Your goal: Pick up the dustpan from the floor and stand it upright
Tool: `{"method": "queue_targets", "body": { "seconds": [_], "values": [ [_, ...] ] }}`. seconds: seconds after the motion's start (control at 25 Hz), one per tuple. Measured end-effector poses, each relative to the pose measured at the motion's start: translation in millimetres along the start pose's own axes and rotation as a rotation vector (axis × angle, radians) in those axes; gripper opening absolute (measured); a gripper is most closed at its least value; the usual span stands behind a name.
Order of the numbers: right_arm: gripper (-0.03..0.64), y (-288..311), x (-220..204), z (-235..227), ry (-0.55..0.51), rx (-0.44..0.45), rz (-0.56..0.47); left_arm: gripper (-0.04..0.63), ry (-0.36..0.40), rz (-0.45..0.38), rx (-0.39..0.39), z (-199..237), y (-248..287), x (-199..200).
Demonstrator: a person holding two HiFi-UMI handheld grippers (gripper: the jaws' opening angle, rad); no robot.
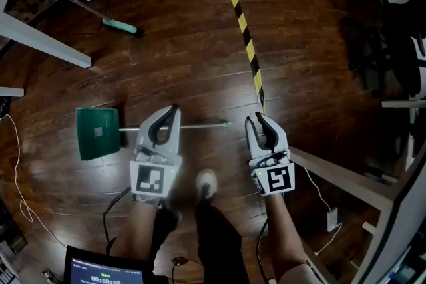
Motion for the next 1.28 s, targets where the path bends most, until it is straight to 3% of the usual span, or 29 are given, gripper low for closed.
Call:
{"method": "queue_targets", "body": {
  "seconds": [0.2,0.36,0.8,1.12,1.28],
  "values": [
    [0.115,-8,-106,3,0.049,0.000,0.062,-0.005,-0.032,0.055,-0.026,-14,20,-100],
    [0.123,-10,-173,6,0.061,-0.040,0.123,-0.005,-0.056,0.065,-0.041,-18,32,-157],
    [0.223,34,-349,15,-0.139,0.066,0.340,-0.005,-0.041,0.089,-0.092,-19,69,-251],
    [0.217,58,-399,17,-0.179,0.033,0.352,-0.005,-0.008,0.099,-0.120,-11,84,-279],
    [0.108,67,-402,22,-0.177,0.016,0.355,-0.005,0.025,0.098,-0.114,2,84,-280]
  ]
}}
Point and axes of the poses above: the fingertips, and each gripper's own axes: y forward along the fingers, z to its left, x out of its top, the point moved 10 cm from there along -y, backward along the fingers, and after that the axes turned 15 degrees about -x, right-handed, at the moved point
